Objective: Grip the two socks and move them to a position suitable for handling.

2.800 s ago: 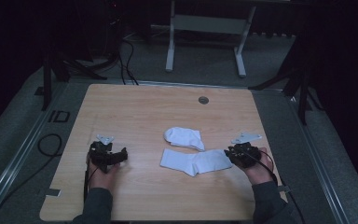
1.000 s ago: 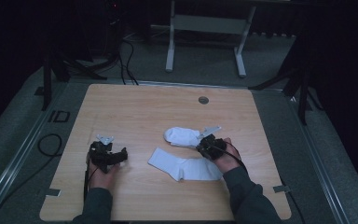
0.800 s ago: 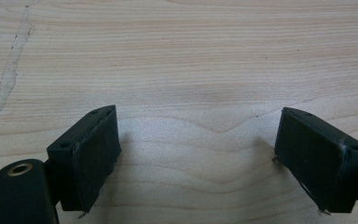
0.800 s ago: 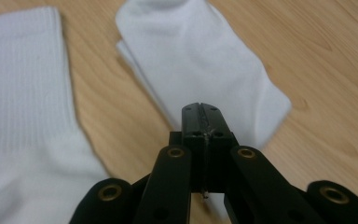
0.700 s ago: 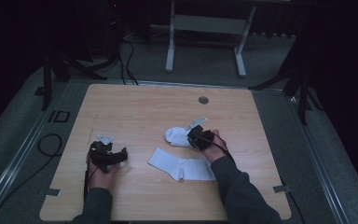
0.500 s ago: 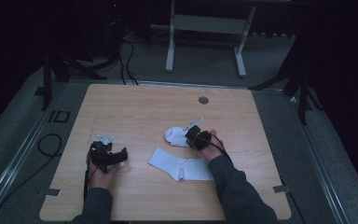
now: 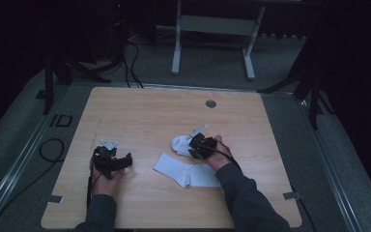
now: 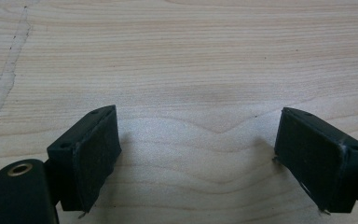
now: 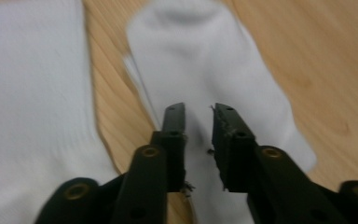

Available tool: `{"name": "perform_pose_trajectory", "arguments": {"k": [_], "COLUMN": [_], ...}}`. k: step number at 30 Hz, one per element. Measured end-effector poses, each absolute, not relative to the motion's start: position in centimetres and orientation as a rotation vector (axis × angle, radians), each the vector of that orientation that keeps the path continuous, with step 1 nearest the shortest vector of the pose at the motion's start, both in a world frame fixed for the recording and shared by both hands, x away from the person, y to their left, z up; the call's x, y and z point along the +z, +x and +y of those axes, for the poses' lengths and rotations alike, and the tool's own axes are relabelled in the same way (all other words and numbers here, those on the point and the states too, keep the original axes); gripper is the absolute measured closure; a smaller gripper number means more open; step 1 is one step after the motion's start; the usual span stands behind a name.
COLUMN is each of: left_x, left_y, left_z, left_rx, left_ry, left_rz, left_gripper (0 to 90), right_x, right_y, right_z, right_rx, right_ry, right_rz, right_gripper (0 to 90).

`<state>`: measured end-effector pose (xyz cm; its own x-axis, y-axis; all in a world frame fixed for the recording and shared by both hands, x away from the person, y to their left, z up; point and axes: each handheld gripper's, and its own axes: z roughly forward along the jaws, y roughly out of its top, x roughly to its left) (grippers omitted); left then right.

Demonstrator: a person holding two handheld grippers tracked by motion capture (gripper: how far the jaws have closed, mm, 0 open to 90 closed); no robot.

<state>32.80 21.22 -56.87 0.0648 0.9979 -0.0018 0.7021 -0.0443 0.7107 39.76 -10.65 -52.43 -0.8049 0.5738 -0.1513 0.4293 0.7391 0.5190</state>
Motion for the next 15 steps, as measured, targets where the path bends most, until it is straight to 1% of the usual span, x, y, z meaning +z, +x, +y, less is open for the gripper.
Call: {"name": "perform_pose_trajectory", "arguments": {"k": [2,4,5,7,14,15], "left_x": [-56.9,-56.9,-56.9,-56.9,-56.9,-56.9], "left_y": [32.8,32.8,32.8,32.8,32.8,32.8], "left_z": [21.2,21.2,21.2,21.2,21.2,21.2], "left_rx": [0.704,0.704,0.703,0.703,0.703,0.703], "left_ry": [1.803,1.804,1.805,1.806,1.805,1.806], "left_rz": [1.692,1.692,1.690,1.690,1.690,1.690], "left_gripper": [14.0,13.9,13.9,13.9,14.0,13.9], "right_x": [-52.1,-52.0,-51.9,-51.9,-52.3,-52.5], "right_y": [39.8,39.9,40.1,40.3,41.4,41.5], "right_z": [-9.7,-9.2,-8.2,-7.6,-5.4,-5.2], "right_rx": [0.696,0.705,0.725,0.737,0.741,0.730], "right_ry": [0.762,0.755,0.753,0.756,0.809,0.816], "right_rz": [2.641,2.645,2.662,2.666,2.677,2.677], "right_gripper": [66.3,66.0,64.2,62.4,49.7,49.0]}}
